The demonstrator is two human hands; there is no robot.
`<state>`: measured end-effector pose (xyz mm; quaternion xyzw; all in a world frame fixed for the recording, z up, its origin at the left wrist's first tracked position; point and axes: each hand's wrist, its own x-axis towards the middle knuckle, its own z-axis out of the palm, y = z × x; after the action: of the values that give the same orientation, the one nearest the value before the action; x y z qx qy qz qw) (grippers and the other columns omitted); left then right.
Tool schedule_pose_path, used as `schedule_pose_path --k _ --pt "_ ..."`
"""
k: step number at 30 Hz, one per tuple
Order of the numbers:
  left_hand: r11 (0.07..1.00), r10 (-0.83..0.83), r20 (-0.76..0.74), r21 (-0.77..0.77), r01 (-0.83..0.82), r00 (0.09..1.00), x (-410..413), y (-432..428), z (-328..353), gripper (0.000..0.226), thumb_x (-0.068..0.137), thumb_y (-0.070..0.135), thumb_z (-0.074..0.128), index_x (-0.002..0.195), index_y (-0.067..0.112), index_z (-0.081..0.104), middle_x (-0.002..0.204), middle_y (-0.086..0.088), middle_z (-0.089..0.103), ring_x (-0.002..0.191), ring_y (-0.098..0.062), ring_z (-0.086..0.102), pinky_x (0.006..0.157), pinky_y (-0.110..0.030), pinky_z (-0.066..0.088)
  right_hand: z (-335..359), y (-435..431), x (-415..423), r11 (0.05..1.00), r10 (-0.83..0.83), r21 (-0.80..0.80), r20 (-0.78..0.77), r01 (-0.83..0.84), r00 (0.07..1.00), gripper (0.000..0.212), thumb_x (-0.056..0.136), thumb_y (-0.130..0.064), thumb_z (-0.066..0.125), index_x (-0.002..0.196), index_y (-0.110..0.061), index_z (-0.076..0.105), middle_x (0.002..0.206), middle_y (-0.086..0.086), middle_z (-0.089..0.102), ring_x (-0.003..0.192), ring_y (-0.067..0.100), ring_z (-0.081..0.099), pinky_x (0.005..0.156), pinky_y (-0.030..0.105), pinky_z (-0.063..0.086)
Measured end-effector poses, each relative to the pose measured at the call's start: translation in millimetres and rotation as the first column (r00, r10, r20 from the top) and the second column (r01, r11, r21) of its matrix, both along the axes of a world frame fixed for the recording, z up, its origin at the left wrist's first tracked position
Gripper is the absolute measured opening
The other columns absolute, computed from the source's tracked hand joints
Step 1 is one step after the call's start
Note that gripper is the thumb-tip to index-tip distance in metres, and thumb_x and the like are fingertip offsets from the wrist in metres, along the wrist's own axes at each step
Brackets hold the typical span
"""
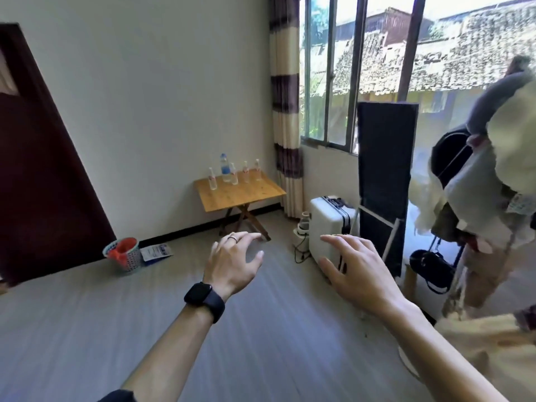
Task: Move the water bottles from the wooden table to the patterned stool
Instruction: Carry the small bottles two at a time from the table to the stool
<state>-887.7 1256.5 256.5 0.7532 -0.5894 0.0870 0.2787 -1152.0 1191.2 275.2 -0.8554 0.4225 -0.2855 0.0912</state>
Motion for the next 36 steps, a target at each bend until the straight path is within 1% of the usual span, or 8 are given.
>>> schedule_pose_path --k 4,8,11,13,15,25,32,36 --pt "0.995 0.067 0.059 -0.076 -0.062 0.996 20 -74 46 0.05 0.085 0.052 0.046 0.129 0.034 0.06 0.134 0.007 0.06 0.126 -0.018 0.052 0.106 -0.04 0.038 34 -89 24 0.993 0.065 -0.096 0.024 -0.063 0.998 0.049 0.095 -0.055 0.05 0.142 -0.039 0.046 0.143 -0.013 0.049 0.137 0.014 0.031 0.112 0.027 0.027" --pt "0.985 0.135 0.033 -0.116 -0.13 0.99 35 -135 72 0.05 0.085 0.052 0.047 0.13 0.033 0.06 0.134 0.006 0.06 0.126 -0.019 0.052 0.106 -0.04 0.04 59 -165 39 0.987 0.107 -0.124 0.061 -0.098 0.992 0.047 0.096 -0.053 0.05 0.141 -0.038 0.048 0.142 -0.015 0.049 0.136 0.011 0.03 0.11 0.024 0.027" --pt "0.976 0.192 0.044 -0.116 -0.186 0.98 48 -172 70 0.045 0.089 0.049 0.052 0.131 0.033 0.06 0.135 0.007 0.059 0.126 -0.019 0.051 0.106 -0.038 0.04 66 -217 54 0.98 0.145 -0.147 0.075 -0.133 0.987 0.046 0.095 -0.053 0.05 0.139 -0.04 0.048 0.142 -0.018 0.049 0.135 0.01 0.03 0.104 0.023 0.031" --pt "0.97 0.231 0.088 -0.095 -0.223 0.969 62 -192 60 0.047 0.088 0.051 0.048 0.13 0.034 0.06 0.135 0.006 0.059 0.127 -0.019 0.051 0.106 -0.039 0.04 65 -250 71 0.979 0.163 -0.132 0.08 -0.152 0.983 0.046 0.095 -0.054 0.05 0.14 -0.042 0.047 0.143 -0.019 0.047 0.136 0.009 0.029 0.099 0.022 0.032" --pt "0.962 0.27 0.126 -0.078 -0.262 0.955 82 -208 49 0.053 0.084 0.056 0.041 0.129 0.034 0.061 0.135 0.005 0.06 0.129 -0.019 0.051 0.106 -0.04 0.04 60 -277 95 0.974 0.199 -0.125 0.088 -0.187 0.976 0.047 0.094 -0.054 0.05 0.14 -0.042 0.047 0.144 -0.019 0.046 0.136 0.009 0.029 0.103 0.024 0.033" --pt "0.925 0.381 0.097 -0.049 -0.378 0.92 245 -307 28 0.05 0.085 0.052 0.046 0.131 0.035 0.06 0.137 0.007 0.058 0.131 -0.018 0.048 0.108 -0.036 0.037 31 -411 272 0.938 0.329 -0.146 0.092 -0.314 0.94 0.046 0.092 -0.055 0.053 0.135 -0.04 0.054 0.136 -0.013 0.054 0.131 0.016 0.041 0.106 0.033 0.041" --pt "0.927 0.376 0.072 -0.05 -0.373 0.924 367 -414 46 0.052 0.084 0.051 0.045 0.131 0.033 0.06 0.137 0.004 0.059 0.128 -0.02 0.051 0.107 -0.036 0.038 41 -520 378 0.953 0.277 -0.149 0.064 -0.265 0.959 0.045 0.092 -0.056 0.053 0.135 -0.041 0.054 0.138 -0.014 0.053 0.133 0.016 0.039 0.104 0.029 0.036" --pt "0.946 0.324 0.061 -0.02 -0.323 0.944 414 -492 34 0.044 0.091 0.046 0.055 0.133 0.034 0.058 0.139 0.007 0.056 0.129 -0.017 0.049 0.107 -0.034 0.038 31 -592 422 0.965 0.242 -0.118 0.062 -0.233 0.968 0.046 0.091 -0.057 0.052 0.135 -0.044 0.052 0.14 -0.014 0.052 0.133 0.017 0.038 0.106 0.032 0.037"
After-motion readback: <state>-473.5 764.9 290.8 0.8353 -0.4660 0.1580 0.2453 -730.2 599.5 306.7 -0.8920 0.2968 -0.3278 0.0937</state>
